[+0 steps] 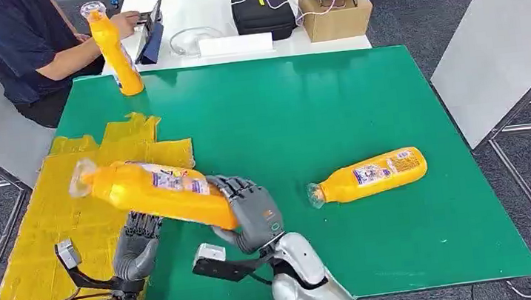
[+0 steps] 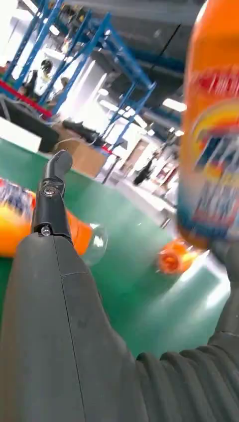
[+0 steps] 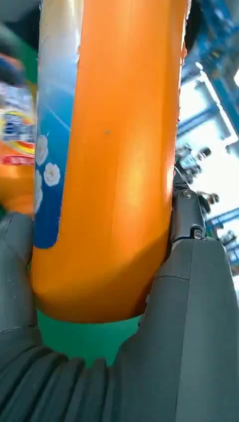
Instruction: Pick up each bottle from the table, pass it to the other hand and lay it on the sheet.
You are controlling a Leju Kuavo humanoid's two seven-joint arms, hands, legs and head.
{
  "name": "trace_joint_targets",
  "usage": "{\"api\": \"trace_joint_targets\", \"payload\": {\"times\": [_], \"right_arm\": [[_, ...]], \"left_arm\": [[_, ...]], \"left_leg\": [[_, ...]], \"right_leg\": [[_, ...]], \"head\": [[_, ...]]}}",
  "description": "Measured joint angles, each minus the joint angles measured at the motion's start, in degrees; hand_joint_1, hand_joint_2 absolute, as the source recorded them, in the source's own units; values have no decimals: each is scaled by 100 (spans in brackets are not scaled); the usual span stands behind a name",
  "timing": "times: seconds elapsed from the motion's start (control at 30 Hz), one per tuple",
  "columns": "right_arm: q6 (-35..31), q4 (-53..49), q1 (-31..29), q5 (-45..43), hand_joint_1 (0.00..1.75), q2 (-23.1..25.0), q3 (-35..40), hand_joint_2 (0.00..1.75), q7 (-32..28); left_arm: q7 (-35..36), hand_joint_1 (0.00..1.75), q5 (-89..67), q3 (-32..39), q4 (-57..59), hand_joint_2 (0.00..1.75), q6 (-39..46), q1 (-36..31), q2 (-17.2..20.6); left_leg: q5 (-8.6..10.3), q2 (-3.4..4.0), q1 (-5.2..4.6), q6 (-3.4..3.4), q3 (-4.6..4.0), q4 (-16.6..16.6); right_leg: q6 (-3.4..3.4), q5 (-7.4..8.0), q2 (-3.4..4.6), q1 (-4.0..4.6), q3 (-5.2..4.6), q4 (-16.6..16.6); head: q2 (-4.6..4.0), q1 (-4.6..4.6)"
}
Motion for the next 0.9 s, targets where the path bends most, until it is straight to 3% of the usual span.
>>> {"api": "trace_joint_targets", "payload": {"times": [0.4,0.9], "right_arm": [[144,778,-46,220,175,6,474,175,46],[162,1143,-58,216,175,9,522,175,39]], "left_arm": [[476,0,900,2,-127,175,-520,104,-96],[498,0,955,2,-258,175,-612,158,-155]], "left_leg": [[0,2,-1,0,0,0],[0,3,0,0,-1,0]], "right_leg": [[0,0,1,0,-3,-1],[0,1,1,0,-5,-1]], "head": [[0,2],[0,2]]}}
